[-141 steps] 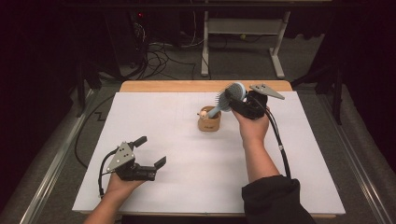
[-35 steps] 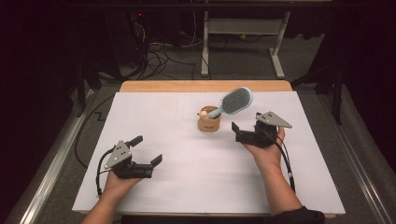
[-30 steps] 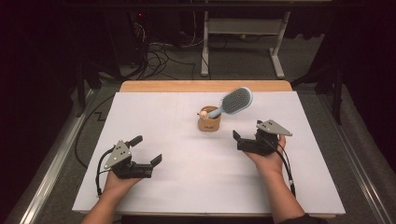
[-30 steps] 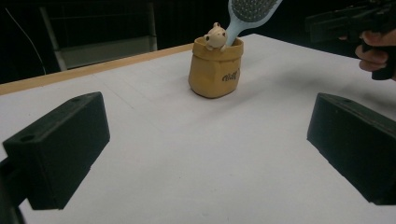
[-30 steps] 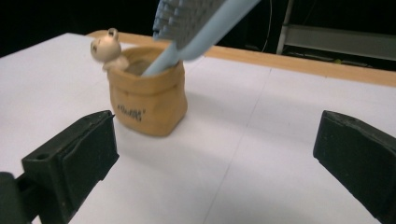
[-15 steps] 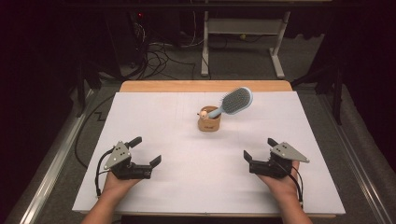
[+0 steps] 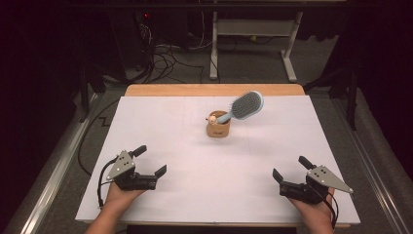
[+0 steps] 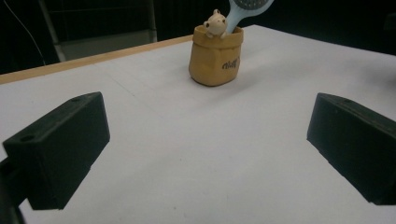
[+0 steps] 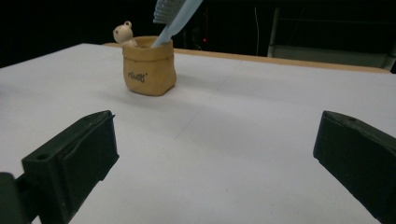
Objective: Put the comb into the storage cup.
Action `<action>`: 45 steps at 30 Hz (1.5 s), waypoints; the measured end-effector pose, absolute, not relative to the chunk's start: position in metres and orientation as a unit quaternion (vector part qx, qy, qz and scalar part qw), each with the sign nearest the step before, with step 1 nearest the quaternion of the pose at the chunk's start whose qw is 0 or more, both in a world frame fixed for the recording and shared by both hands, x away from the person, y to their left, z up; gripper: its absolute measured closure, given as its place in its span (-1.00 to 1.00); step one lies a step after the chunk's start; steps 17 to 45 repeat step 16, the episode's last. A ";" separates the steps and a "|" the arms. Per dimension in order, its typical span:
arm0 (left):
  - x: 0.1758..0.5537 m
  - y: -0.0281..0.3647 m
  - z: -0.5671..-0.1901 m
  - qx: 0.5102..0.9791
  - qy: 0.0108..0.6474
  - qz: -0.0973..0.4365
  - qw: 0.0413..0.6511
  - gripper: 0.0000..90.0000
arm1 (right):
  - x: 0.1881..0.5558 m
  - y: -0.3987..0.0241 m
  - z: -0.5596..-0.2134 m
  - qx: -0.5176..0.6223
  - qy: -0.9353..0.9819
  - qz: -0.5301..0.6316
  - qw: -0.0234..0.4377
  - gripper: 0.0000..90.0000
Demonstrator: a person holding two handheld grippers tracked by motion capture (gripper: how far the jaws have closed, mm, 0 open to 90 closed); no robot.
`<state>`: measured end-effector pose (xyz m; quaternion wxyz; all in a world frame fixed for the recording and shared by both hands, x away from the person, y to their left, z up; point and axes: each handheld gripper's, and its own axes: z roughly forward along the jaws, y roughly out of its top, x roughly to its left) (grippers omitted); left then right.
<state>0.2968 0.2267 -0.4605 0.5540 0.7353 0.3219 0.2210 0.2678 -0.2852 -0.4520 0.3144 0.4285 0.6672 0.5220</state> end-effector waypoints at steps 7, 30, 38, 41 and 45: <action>0.298 0.228 -0.460 0.728 0.327 0.223 0.560 -1.00 | 0.269 -0.284 -0.451 0.423 0.665 0.529 0.315 -0.99; 0.297 0.231 -0.458 0.721 0.329 0.225 0.566 -1.00 | 0.267 -0.281 -0.450 0.417 0.670 0.521 0.325 -0.99; 0.297 0.231 -0.458 0.721 0.329 0.225 0.566 -1.00 | 0.267 -0.281 -0.450 0.417 0.670 0.521 0.325 -0.99; 0.297 0.231 -0.458 0.721 0.329 0.225 0.566 -1.00 | 0.267 -0.281 -0.450 0.417 0.670 0.521 0.325 -0.99; 0.297 0.231 -0.458 0.721 0.329 0.225 0.566 -1.00 | 0.267 -0.281 -0.450 0.417 0.670 0.521 0.325 -0.99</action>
